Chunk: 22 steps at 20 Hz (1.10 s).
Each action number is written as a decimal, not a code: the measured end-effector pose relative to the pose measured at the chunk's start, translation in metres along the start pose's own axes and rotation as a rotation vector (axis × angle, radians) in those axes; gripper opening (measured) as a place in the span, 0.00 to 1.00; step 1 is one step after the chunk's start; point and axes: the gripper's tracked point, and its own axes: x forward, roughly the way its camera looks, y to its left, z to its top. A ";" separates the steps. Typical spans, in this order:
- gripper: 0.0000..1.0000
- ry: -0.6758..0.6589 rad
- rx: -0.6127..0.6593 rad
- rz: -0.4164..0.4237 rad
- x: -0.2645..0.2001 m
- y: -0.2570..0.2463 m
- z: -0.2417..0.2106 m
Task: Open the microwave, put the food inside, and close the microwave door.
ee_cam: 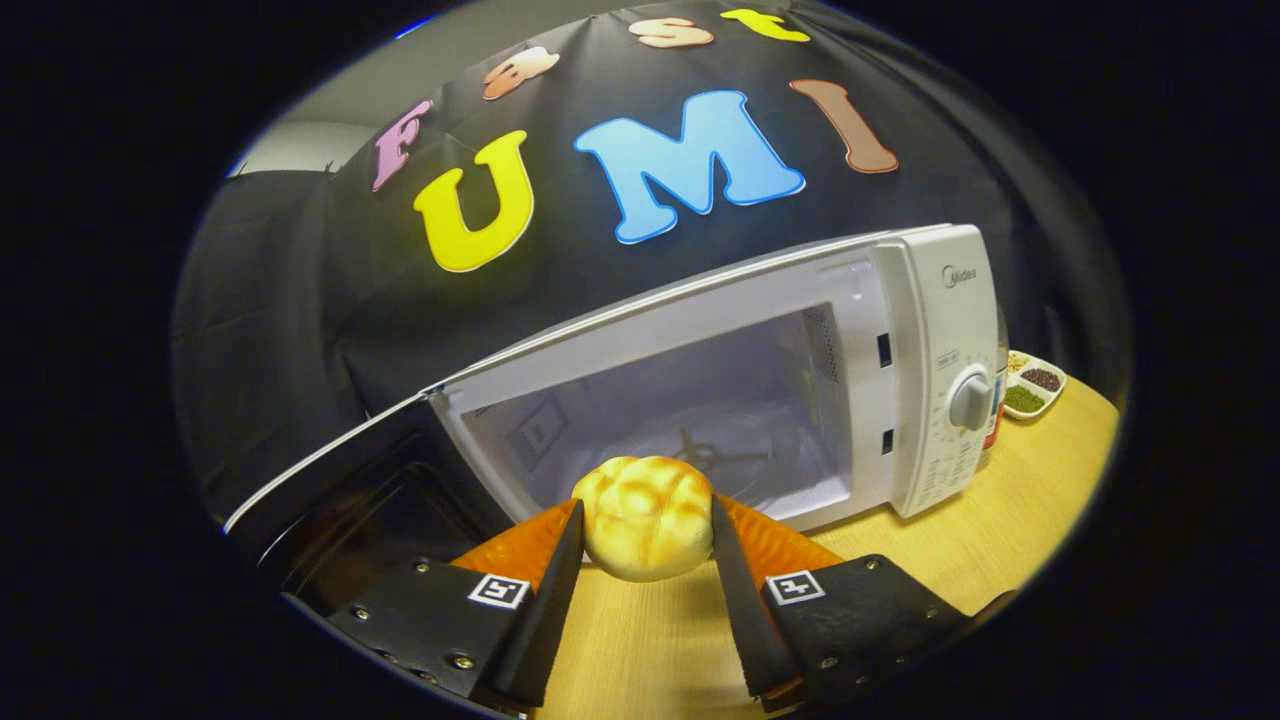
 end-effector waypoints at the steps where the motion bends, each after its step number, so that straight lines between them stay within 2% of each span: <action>1: 0.71 0.008 0.038 -0.006 0.011 0.001 -0.002; 4: 0.71 -0.011 0.161 -0.051 0.039 -0.001 -0.007; 7: 0.71 -0.034 0.212 -0.124 0.063 -0.015 -0.004; 11: 0.74 0.009 0.317 -0.108 0.084 -0.016 -0.015; 14: 0.74 0.014 0.335 -0.124 0.093 -0.026 -0.020; 15: 0.76 0.020 0.336 -0.119 0.097 -0.027 -0.022; 19: 0.96 0.003 0.322 -0.102 0.096 -0.025 -0.019; 22: 0.97 0.017 0.302 -0.117 0.089 -0.028 -0.020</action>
